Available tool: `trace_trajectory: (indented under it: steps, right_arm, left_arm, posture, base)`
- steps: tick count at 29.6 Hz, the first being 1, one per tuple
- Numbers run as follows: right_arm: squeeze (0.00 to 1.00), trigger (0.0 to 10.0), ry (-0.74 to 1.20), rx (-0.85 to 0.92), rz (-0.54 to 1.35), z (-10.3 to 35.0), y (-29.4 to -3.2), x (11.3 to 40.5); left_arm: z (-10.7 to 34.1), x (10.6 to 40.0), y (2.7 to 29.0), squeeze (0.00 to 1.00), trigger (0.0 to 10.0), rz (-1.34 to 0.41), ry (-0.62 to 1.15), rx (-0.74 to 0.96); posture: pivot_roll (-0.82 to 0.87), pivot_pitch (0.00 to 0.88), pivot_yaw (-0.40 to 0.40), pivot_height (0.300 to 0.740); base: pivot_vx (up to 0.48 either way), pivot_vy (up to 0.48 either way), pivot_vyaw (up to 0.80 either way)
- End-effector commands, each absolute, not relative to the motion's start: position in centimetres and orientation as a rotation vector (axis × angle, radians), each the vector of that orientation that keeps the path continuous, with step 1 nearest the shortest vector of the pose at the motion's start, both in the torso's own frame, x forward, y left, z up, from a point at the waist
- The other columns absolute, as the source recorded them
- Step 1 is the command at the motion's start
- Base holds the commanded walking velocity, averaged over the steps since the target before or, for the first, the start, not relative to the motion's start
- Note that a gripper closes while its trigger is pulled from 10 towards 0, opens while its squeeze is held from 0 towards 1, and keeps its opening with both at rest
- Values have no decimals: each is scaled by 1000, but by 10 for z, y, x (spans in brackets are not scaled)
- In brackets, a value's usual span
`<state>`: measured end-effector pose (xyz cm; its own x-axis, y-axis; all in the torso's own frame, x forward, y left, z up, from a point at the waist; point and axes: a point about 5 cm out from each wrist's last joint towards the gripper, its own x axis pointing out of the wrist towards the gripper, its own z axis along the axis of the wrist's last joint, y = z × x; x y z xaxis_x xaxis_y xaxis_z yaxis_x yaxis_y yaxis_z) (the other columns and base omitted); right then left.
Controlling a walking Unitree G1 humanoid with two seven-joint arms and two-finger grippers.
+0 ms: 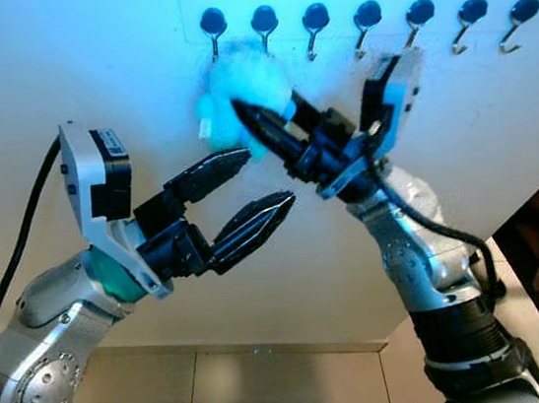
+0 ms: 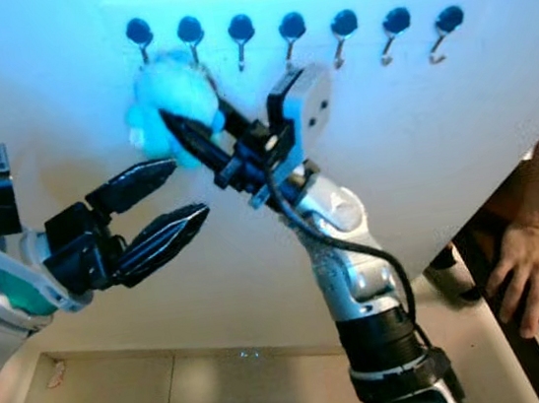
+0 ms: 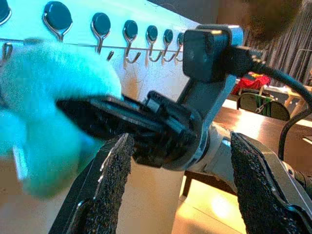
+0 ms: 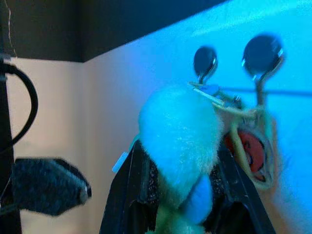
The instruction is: Hang keys on a hook
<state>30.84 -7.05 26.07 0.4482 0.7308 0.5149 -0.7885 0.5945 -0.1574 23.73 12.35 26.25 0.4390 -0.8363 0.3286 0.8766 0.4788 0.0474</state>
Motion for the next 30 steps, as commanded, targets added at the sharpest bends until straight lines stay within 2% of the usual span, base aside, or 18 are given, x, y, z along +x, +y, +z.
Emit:
trace_trajectory:
  steps: [1, 8, 14, 15, 16, 17, 21, 22, 23, 24, 25, 30]
  right_arm:
    - [0, 10000, -536, 83, 949, 249, -70, 309]
    - [0, 10000, -500, 31, 977, 237, -70, 304]
    - [0, 10000, -489, 55, 925, 233, -80, 302]
    - [90, 10000, -488, 81, 882, 232, -85, 304]
    - [698, 10000, -486, 112, 850, 232, -89, 305]
    - [1000, 10000, -486, 138, 837, 232, -92, 305]
    - [1000, 10000, -490, 158, 857, 235, -95, 301]
    - [231, 10000, -490, 156, 878, 235, -95, 298]
    - [231, 10000, -490, 156, 878, 235, -95, 298]
    - [0, 10000, -485, 151, 899, 235, -96, 294]
    - [0, 10000, -465, 127, 935, 231, -100, 285]
    - [0, 10000, -434, 107, 938, 224, -109, 277]
  left_arm:
    - [264, 234, 121, 0, 10000, -1083, -330, -135]
    - [265, 234, 122, 0, 10000, -1081, -330, -136]
    - [265, 234, 121, 0, 10000, -1079, -328, -134]
    - [265, 234, 122, 0, 10000, -1079, -326, -134]
    - [264, 235, 121, 0, 10000, -1079, -324, -135]
    - [264, 235, 121, 0, 10000, -1080, -322, -135]
    - [264, 235, 121, 0, 10000, -1082, -321, -135]
    - [264, 236, 120, 0, 10000, -1083, -321, -135]
    - [264, 236, 120, 0, 10000, -1083, -321, -135]
    - [264, 236, 120, 0, 10000, -1083, -321, -135]
    - [263, 235, 120, 0, 10000, -1082, -320, -135]
    - [262, 235, 121, 0, 10000, -1082, -316, -135]
  posture:
    - [40, 71, 55, 740]
    - [38, 77, 53, 740]
    - [32, 81, 52, 740]
    - [28, 82, 54, 740]
    - [26, 81, 55, 740]
    - [25, 81, 55, 740]
    - [23, 80, 53, 740]
    - [23, 81, 51, 740]
    - [23, 81, 51, 740]
    - [23, 81, 51, 740]
    - [19, 82, 48, 740]
    - [10, 87, 44, 740]
  base:
    - [0, 0, 0]
    - [0, 0, 0]
    - [0, 0, 0]
    - [0, 0, 0]
    - [0, 0, 0]
    - [0, 0, 0]
    - [0, 0, 0]
    - [0, 0, 0]
    - [0, 0, 0]
    - [0, 0, 0]
    - [0, 0, 0]
    - [0, 0, 0]
